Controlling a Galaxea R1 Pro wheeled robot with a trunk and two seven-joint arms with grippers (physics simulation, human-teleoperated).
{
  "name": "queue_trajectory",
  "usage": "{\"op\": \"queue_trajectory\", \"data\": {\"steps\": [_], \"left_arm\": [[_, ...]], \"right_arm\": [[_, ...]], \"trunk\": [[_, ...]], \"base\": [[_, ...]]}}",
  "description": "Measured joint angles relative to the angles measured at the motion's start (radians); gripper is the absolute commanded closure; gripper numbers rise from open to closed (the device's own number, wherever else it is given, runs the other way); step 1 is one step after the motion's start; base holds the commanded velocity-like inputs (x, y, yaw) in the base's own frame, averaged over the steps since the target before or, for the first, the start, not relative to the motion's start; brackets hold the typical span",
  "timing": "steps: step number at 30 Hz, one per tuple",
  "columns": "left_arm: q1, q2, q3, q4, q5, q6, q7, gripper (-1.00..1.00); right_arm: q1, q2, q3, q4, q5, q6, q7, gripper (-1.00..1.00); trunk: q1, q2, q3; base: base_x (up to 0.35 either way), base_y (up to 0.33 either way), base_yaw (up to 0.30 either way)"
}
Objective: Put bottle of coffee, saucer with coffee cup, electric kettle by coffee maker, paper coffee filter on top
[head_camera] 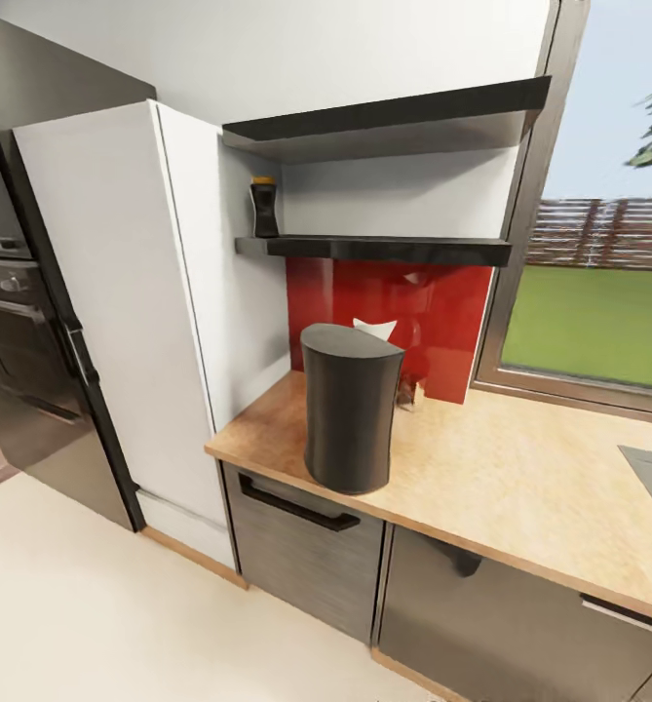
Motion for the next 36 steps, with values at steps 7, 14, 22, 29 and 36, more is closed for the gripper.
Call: {"op": "queue_trajectory", "data": {"steps": [7, 14, 22, 29, 36], "left_arm": [[0.000, 0.005, 0.001, 0.001, 0.004, 0.003, 0.000, -1.00], [0.000, 0.005, 0.001, 0.000, 0.004, 0.003, 0.000, -1.00], [0.000, 0.003, 0.001, 0.001, 0.004, 0.004, 0.000, -1.00], [0.000, 0.002, 0.001, 0.000, 0.004, 0.003, 0.000, -1.00], [0.000, -0.001, 0.001, 0.000, 0.004, 0.005, 0.001, -1.00]], "right_arm": [[0.000, -0.004, 0.002, -0.002, 0.006, 0.001, 0.002, -1.00], [0.000, -0.004, 0.004, -0.003, 0.006, 0.002, 0.003, -1.00], [0.000, -0.005, 0.004, -0.001, 0.008, 0.002, 0.002, -1.00], [0.000, -0.004, 0.004, -0.002, 0.006, 0.002, 0.003, -1.00], [0.000, -0.004, 0.003, -0.002, 0.006, 0.002, 0.003, -1.00]], "trunk": [[0.000, 0.000, 0.000], [0.000, 0.000, 0.000], [0.000, 0.000, 0.000], [0.000, 0.000, 0.000], [0.000, 0.000, 0.000]], "base": [[0.046, 0.213, -0.026], [0.088, 0.296, 0.000], [0.089, 0.297, -0.034], [0.111, 0.298, -0.240], [0.019, 0.289, -0.267]]}}
